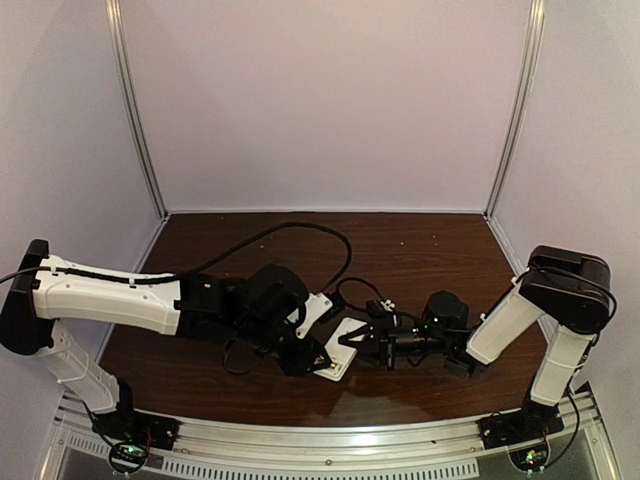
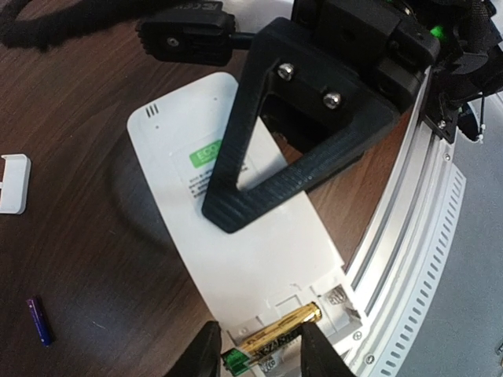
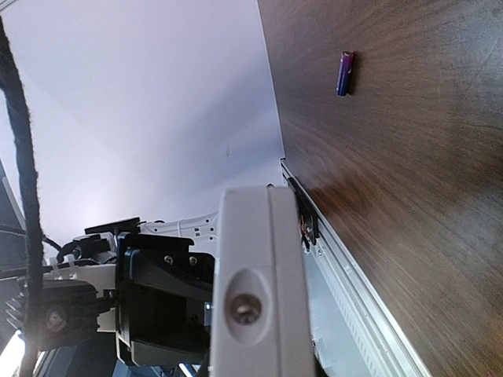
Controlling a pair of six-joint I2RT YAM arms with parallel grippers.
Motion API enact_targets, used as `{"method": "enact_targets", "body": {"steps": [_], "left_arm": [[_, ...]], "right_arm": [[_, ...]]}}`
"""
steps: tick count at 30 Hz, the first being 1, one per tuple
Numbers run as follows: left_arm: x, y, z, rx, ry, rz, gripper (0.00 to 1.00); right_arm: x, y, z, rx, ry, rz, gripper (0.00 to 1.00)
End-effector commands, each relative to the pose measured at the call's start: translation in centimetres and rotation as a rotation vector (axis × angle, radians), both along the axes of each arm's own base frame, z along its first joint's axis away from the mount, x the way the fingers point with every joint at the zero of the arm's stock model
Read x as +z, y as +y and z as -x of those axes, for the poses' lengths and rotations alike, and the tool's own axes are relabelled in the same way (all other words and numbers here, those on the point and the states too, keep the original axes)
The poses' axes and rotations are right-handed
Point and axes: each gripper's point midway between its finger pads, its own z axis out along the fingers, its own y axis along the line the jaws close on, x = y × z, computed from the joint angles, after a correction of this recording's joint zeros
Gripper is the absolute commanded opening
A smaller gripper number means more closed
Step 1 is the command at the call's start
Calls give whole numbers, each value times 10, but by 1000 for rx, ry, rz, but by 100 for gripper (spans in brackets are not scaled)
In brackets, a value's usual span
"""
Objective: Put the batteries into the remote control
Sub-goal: Load the battery into the battery compartment.
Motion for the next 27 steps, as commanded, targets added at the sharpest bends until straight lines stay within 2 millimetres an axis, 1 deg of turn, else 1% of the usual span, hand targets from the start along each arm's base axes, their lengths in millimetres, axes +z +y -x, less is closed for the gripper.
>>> {"method": "enact_targets", "body": {"steps": [1,6,11,14,18,22,27], "left_arm": [[4,-15,0,1,14,30,36],[1,-17,2,1,29,35,40],[5,-21,1,17,34,51,41],[6,-22,-1,50,41,63,38],[5,-19,-6,107,50,64,34],[7,-21,-5,120,65,85,33],[5,-23,1,98,90,99,33]], "right_arm": [[95,-6,2,-8,-265,-340,0],[97,-7,3,-10,-268,-344,0],[100,-9,2,-27,-279,-348,0],[100,-10,1,-34,-285,-349,0],[101,-11,-1,-46,-291,-349,0],[102,-13,-4,-60,-298,-351,0],[107,-15,-7,-74,-316,-359,0]]}}
